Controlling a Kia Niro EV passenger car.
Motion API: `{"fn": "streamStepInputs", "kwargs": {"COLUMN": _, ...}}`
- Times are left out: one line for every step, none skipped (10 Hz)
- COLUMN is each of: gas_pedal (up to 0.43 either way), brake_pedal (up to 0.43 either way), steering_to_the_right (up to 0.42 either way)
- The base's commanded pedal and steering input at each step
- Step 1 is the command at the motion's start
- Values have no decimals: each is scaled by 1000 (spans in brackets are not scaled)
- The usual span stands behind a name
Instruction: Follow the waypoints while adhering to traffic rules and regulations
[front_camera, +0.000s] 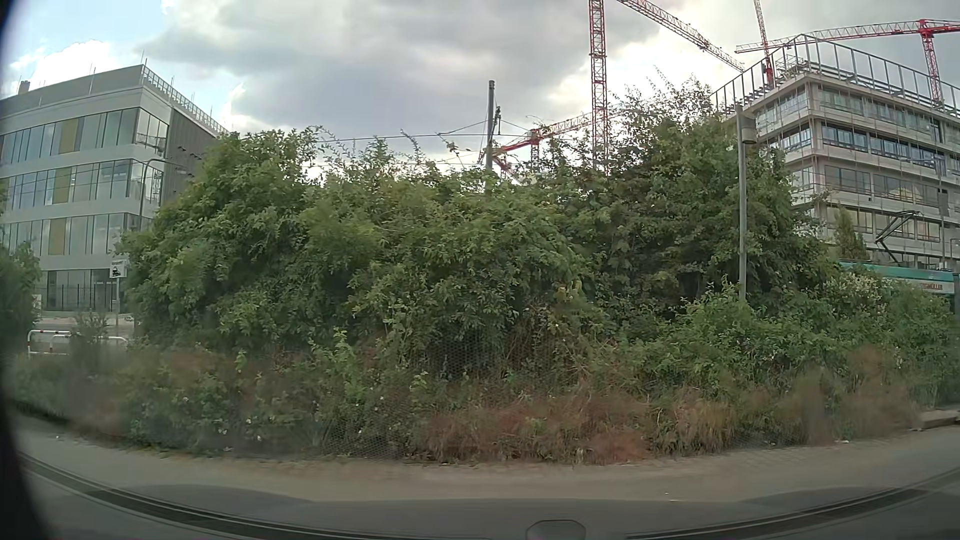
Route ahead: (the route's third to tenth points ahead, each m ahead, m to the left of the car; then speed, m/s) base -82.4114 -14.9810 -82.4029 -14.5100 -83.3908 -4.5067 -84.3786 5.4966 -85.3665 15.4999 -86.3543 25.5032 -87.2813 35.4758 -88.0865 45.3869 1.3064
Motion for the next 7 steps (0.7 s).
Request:
{"fn": "streamStepInputs", "kwargs": {"gas_pedal": 0, "brake_pedal": 37, "steering_to_the_right": 698}}
{"fn": "streamStepInputs", "kwargs": {"gas_pedal": 0, "brake_pedal": 37, "steering_to_the_right": 733}}
{"fn": "streamStepInputs", "kwargs": {"gas_pedal": 0, "brake_pedal": 37, "steering_to_the_right": 760}}
{"fn": "streamStepInputs", "kwargs": {"gas_pedal": 0, "brake_pedal": 37, "steering_to_the_right": 777}}
{"fn": "streamStepInputs", "kwargs": {"gas_pedal": 0, "brake_pedal": 37, "steering_to_the_right": 786}}
{"fn": "streamStepInputs", "kwargs": {"gas_pedal": 0, "brake_pedal": 37, "steering_to_the_right": 794}}
{"fn": "streamStepInputs", "kwargs": {"gas_pedal": 0, "brake_pedal": 37, "steering_to_the_right": 800}}
